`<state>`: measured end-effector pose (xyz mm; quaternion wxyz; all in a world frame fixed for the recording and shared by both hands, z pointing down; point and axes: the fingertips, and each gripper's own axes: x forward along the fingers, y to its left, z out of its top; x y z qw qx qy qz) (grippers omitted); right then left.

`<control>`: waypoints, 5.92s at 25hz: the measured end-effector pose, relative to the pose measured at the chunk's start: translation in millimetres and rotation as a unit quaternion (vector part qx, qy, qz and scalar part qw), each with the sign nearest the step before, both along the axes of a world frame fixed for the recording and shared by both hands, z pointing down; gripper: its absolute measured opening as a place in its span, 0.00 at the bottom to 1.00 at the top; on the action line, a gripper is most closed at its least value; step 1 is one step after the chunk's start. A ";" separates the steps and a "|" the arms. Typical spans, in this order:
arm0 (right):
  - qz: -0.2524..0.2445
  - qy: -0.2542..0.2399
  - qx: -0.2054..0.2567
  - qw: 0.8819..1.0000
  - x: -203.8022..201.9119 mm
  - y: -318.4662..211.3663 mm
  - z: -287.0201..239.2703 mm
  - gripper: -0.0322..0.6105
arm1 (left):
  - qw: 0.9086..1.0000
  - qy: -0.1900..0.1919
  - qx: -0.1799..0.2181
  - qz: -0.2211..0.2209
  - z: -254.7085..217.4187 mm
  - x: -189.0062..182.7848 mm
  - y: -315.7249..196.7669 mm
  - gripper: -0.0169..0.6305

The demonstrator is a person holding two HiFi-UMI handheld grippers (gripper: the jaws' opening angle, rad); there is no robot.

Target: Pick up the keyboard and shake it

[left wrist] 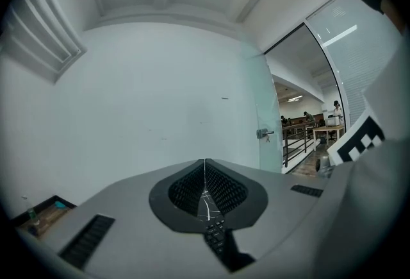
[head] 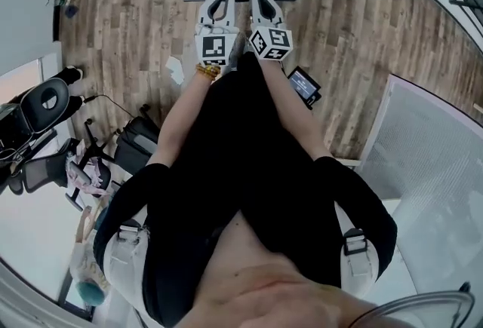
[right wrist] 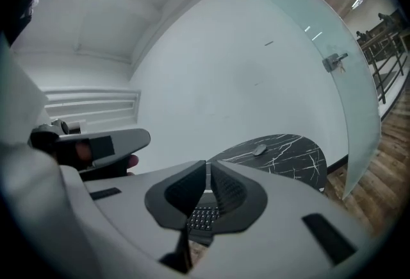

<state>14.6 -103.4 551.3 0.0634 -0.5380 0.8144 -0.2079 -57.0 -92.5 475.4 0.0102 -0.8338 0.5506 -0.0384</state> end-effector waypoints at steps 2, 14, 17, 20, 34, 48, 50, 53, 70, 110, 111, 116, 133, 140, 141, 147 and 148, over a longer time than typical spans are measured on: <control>0.001 -0.022 -0.016 1.000 6.1 -10.8 14.6 0.10 | 1.000 -0.011 -0.005 0.002 5.6 7.1 -7.2 0.05; 0.016 -0.170 -0.180 0.969 17.9 -29.9 116.8 0.30 | 0.999 -0.013 -0.029 0.005 38.2 22.5 -47.8 0.05; 0.051 -0.205 -0.213 0.954 24.6 -30.2 140.0 0.35 | 0.999 -0.016 -0.032 0.016 43.4 25.8 -55.1 0.05; 0.091 -0.246 -0.238 0.935 34.7 -30.1 153.9 0.38 | 0.999 -0.017 -0.034 0.027 45.6 27.4 -61.0 0.05; 0.181 -0.339 -0.311 0.869 51.3 -30.2 231.6 0.45 | 0.998 -0.018 -0.059 0.024 68.1 22.6 -64.4 0.05; 0.193 -0.335 -0.332 0.860 60.4 -38.5 259.5 0.34 | 0.997 -0.020 -0.074 0.018 84.8 19.6 -53.9 0.05; 0.188 -0.332 -0.335 0.861 60.5 -38.4 259.4 0.33 | 0.997 -0.019 -0.077 0.017 86.4 19.7 -51.5 0.05; 0.179 -0.327 -0.337 0.864 59.8 -35.8 258.6 0.30 | 0.997 -0.018 -0.079 0.017 89.1 20.2 -48.0 0.05; 0.120 -0.286 -0.350 0.884 65.0 -23.9 255.1 0.31 | 0.996 -0.017 -0.084 0.006 93.8 20.5 -46.7 0.05; 0.150 -0.330 -0.335 0.870 79.0 -29.4 244.1 0.32 | 0.994 -0.047 -0.097 0.024 110.8 36.8 -40.2 0.05; 0.150 -0.331 -0.329 0.871 78.8 -30.5 239.1 0.30 | 0.994 -0.047 -0.096 0.022 110.8 35.9 -40.6 0.05; 0.142 -0.356 -0.315 0.868 76.1 -35.6 234.5 0.26 | 0.994 -0.046 -0.098 0.014 112.2 32.8 -41.1 0.05; 0.113 -0.441 -0.254 0.853 76.8 -48.6 218.0 0.18 | 0.994 -0.053 -0.098 0.002 110.8 18.8 -41.4 0.05; 0.084 -0.437 -0.227 0.866 75.2 -59.6 196.3 0.17 | 0.994 -0.052 -0.095 -0.002 108.8 15.3 -42.8 0.05; 0.080 -0.437 -0.221 0.868 74.8 -61.6 191.9 0.17 | 0.994 -0.051 -0.095 -0.003 108.4 14.5 -42.8 0.05; 0.060 -0.452 -0.208 0.865 72.9 -71.9 175.0 0.17 | 0.995 -0.048 -0.091 -0.010 105.5 10.8 -44.8 0.05; 0.058 -0.450 -0.210 0.866 73.5 -71.8 173.9 0.17 | 0.995 -0.047 -0.091 -0.011 105.3 11.1 -45.1 0.05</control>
